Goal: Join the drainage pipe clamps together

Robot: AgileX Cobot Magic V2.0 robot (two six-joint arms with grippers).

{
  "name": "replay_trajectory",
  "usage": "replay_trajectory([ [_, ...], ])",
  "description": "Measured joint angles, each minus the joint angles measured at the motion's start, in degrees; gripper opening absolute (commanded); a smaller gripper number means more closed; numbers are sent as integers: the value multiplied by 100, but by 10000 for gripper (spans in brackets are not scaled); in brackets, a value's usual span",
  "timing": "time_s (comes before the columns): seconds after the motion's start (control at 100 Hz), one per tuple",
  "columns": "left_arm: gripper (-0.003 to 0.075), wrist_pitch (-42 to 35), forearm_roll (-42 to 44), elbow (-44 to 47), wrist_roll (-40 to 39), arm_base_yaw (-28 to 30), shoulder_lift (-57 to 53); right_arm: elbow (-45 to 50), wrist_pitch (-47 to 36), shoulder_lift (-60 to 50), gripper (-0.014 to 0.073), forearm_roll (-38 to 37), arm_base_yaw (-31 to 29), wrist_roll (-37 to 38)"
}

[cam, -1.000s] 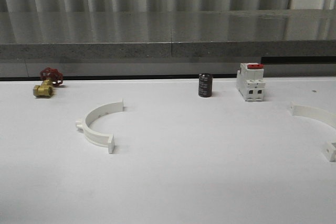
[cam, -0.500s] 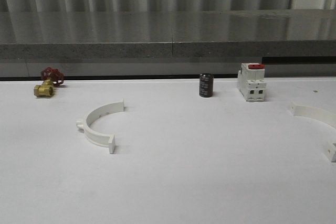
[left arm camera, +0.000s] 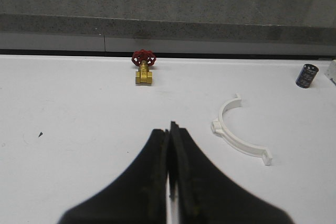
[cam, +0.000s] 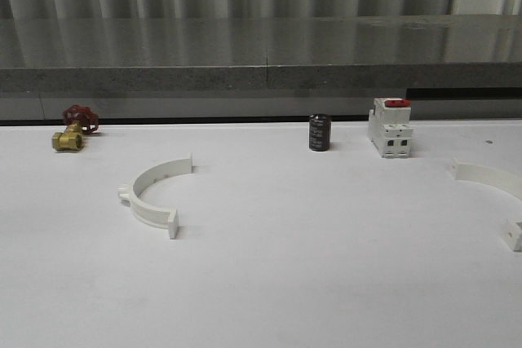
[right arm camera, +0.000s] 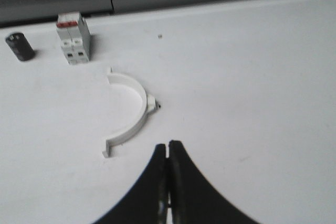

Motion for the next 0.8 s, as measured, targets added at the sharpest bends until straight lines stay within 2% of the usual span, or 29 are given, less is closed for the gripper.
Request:
replay_trajectory([
  [0.08, -21, 0, 0, 0, 0, 0, 0, -306, 137, 768, 85, 0, 0, 0],
  [0.22, -21, 4, 0, 0, 0, 0, 0, -908, 381, 2032, 384, 90, 0, 0],
  [0.29, -21, 13, 0, 0, 0, 0, 0, -1223, 487, 2646, 473, 155, 0, 0],
  [0.34, -21, 13, 0, 0, 0, 0, 0, -1430, 557, 3076, 493, 181, 0, 0],
  [0.8, -21, 13, 0, 0, 0, 0, 0, -3161, 927, 6299, 489, 503, 0, 0],
])
